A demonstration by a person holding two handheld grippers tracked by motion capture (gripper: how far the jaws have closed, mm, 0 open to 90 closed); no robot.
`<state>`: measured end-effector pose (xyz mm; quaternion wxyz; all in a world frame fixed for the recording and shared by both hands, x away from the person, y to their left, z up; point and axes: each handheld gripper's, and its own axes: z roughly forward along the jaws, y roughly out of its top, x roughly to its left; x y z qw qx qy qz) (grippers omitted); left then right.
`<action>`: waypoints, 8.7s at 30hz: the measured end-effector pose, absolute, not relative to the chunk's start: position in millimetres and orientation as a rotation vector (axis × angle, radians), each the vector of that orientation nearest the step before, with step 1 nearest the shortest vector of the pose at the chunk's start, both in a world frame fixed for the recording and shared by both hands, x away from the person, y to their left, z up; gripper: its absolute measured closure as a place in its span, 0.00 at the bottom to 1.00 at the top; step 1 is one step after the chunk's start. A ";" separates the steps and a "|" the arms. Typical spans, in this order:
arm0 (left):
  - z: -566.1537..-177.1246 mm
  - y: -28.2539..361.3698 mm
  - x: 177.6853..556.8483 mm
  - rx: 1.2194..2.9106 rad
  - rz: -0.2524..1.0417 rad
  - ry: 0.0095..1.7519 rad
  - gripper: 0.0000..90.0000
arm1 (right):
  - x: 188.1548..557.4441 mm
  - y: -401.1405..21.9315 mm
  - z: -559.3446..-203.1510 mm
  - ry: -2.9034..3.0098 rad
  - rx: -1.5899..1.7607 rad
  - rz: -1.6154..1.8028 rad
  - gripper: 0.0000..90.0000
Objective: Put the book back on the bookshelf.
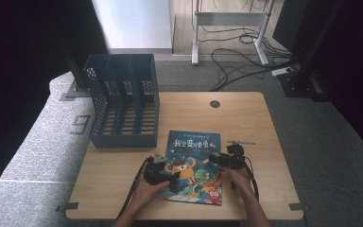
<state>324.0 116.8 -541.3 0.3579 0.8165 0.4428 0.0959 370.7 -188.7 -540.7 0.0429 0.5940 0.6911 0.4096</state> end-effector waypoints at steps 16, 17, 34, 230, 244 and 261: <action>-540.6 119.0 325.2 2.102 0.229 1.147 0.22 | 371.8 -193.3 -541.7 2.115 1.825 1.298 0.40; -540.5 119.1 325.3 2.104 0.230 1.146 0.21 | 372.0 -194.1 -541.7 2.112 1.831 1.308 0.40; -540.3 119.6 326.4 2.107 0.229 1.151 0.20 | 372.7 -199.3 -543.3 2.102 1.878 1.391 0.40; -529.9 116.2 293.9 2.246 0.118 0.979 0.10 | 400.3 -171.5 -445.3 2.197 1.597 1.422 0.76; -528.9 120.9 295.4 2.229 0.071 0.978 0.10 | 428.5 -163.7 -439.6 2.269 1.601 1.364 0.71; -529.4 125.5 292.3 2.189 0.049 1.002 0.14 | 436.7 -161.2 -433.7 2.304 1.612 1.378 0.80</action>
